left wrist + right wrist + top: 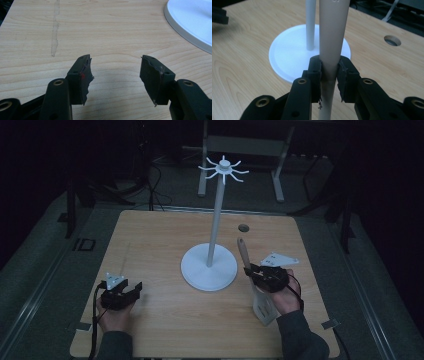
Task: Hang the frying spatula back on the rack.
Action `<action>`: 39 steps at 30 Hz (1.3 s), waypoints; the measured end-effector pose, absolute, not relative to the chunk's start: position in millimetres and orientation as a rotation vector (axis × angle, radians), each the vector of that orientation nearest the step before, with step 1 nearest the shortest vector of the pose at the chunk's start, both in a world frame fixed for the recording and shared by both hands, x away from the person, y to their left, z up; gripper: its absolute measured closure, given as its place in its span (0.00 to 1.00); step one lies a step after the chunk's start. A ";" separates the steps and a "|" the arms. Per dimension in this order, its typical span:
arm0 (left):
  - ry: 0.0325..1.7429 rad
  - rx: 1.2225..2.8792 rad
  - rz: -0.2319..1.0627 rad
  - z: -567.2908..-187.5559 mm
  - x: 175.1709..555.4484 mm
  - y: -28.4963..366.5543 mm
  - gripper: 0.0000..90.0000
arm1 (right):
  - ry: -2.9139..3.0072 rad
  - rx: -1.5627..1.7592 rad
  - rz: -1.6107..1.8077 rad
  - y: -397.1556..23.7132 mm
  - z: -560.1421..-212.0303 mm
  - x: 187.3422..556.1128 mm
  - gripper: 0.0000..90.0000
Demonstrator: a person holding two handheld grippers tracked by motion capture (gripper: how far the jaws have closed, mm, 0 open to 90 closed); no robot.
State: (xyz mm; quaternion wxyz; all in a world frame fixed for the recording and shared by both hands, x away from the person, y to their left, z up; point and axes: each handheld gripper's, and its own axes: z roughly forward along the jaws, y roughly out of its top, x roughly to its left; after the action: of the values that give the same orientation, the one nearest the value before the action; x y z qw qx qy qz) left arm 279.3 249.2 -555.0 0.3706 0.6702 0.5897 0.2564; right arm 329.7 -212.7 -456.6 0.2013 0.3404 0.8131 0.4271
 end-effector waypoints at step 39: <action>1.512 1.709 0.657 -554.5 279.1 249.9 0.47 | 2.096 0.917 1.452 -204.1 -431.2 331.3 0.82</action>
State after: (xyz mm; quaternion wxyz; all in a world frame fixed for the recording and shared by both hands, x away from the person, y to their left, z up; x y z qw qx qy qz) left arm 279.1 249.9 -554.5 0.3742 0.6673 0.5906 0.2566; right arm 331.3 -204.1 -431.2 0.2143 0.3304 0.7555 0.5236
